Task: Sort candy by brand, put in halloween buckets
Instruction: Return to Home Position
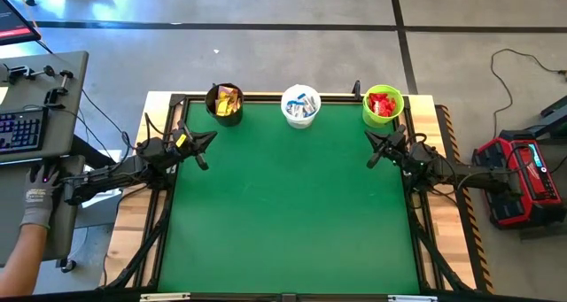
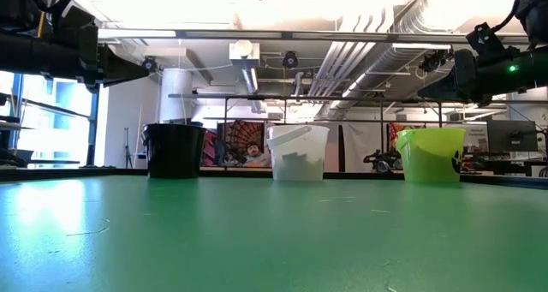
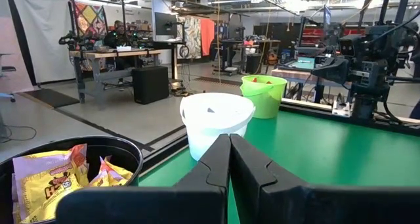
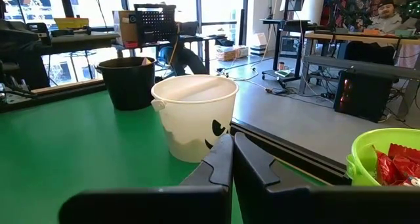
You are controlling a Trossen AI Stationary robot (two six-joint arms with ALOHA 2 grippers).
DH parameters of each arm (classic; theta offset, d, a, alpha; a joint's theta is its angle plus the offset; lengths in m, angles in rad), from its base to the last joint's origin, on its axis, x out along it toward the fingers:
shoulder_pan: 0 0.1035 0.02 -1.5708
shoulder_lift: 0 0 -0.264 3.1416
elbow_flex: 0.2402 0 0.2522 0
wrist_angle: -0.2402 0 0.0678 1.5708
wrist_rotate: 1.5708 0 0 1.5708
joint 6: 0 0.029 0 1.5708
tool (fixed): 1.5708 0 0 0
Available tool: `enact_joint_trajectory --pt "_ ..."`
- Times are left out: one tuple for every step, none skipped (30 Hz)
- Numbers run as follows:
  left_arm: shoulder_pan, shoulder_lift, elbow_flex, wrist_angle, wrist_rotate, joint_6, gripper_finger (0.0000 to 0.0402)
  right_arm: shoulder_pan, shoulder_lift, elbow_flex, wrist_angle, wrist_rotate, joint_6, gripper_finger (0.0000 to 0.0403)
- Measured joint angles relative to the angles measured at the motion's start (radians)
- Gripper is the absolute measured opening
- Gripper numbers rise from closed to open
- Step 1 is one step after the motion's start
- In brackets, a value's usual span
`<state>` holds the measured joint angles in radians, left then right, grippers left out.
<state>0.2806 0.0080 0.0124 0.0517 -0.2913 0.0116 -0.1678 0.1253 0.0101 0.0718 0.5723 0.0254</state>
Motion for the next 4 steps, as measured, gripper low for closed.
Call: enact_joint_trajectory --pt "0.000 0.000 0.000 0.000 0.000 0.000 0.0000 0.000 0.000 0.000 0.000 0.000 0.000 0.0000" --pt "0.000 0.000 0.000 0.000 0.000 0.000 0.0000 0.000 0.000 0.000 0.000 0.000 0.000 0.0000" --pt "0.000 0.000 0.000 0.000 0.000 0.000 0.0000 0.000 0.000 0.000 0.000 0.000 0.000 0.0000" --pt "0.000 0.000 0.000 0.000 0.000 0.000 0.0000 0.000 0.000 0.000 0.000 0.000 0.000 0.0000"
